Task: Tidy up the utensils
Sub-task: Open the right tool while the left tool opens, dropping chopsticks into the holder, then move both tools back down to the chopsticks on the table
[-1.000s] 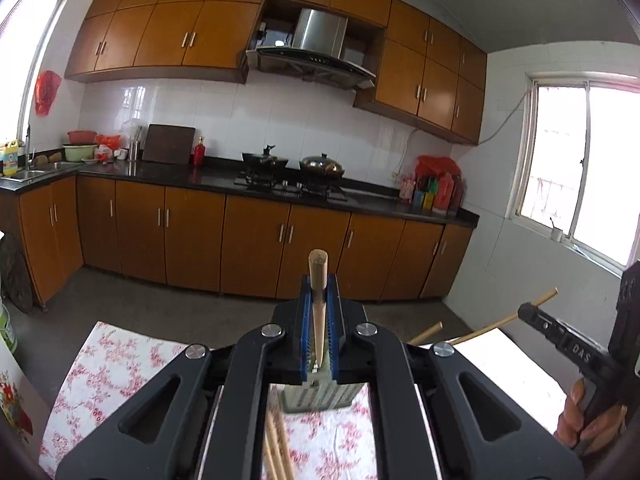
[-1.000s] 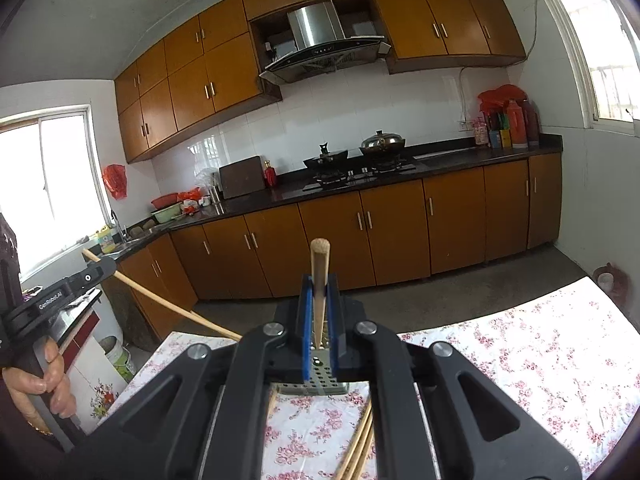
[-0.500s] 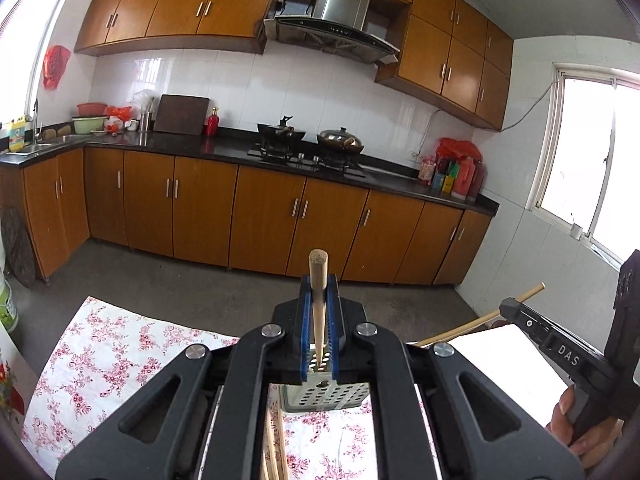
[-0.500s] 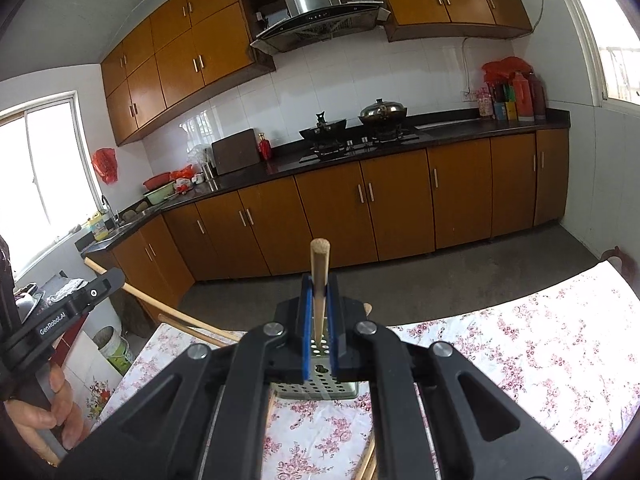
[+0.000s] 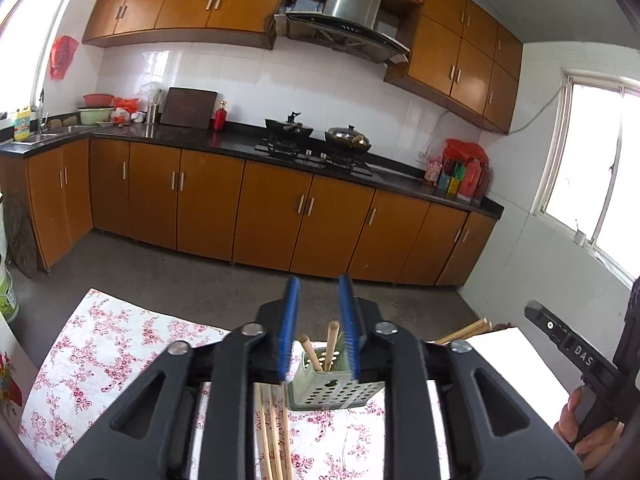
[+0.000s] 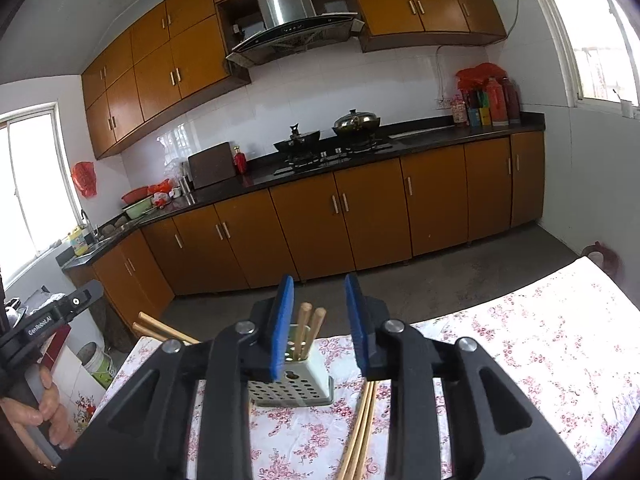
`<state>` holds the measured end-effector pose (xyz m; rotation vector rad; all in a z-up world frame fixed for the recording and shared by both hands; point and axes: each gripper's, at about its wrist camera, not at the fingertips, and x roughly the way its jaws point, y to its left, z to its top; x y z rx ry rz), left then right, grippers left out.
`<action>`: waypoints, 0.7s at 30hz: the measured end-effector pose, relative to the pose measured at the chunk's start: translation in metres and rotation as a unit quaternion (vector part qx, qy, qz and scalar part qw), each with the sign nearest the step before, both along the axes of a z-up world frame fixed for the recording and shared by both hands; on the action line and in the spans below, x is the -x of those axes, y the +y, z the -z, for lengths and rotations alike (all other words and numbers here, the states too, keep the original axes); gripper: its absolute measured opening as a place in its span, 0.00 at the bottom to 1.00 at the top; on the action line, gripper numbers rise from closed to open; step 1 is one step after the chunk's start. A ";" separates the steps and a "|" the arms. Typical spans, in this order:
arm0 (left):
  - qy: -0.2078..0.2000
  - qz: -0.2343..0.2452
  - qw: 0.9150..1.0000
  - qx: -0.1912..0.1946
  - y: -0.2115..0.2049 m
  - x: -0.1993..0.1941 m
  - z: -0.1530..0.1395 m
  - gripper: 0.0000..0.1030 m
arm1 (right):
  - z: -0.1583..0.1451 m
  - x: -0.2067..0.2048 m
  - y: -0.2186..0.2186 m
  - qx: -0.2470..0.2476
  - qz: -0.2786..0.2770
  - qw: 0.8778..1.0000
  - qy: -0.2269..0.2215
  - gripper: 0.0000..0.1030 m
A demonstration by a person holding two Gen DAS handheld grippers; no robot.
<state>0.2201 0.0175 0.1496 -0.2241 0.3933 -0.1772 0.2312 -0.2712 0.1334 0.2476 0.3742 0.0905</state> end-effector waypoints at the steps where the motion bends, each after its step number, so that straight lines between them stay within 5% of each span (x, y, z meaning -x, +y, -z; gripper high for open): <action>1: -0.003 -0.004 1.000 0.003 0.004 0.003 -0.002 0.26 | 0.002 0.005 -0.004 0.001 0.008 1.000 -0.001 0.28; 5: -0.011 -0.021 1.000 0.008 0.023 0.021 -0.002 0.26 | 0.025 0.022 -0.024 0.010 0.041 0.999 0.019 0.28; 9: 0.013 -0.040 0.999 -0.003 0.040 0.032 0.023 0.26 | 0.078 0.022 -0.041 0.001 0.049 0.995 0.091 0.28; 15: 0.111 -0.045 0.992 -0.031 0.049 0.022 0.099 0.26 | 0.175 0.001 -0.027 -0.019 0.012 0.976 0.217 0.22; 21: 0.185 -0.033 0.982 -0.029 0.050 0.020 0.159 0.26 | 0.227 -0.014 0.010 0.004 -0.021 0.962 0.271 0.18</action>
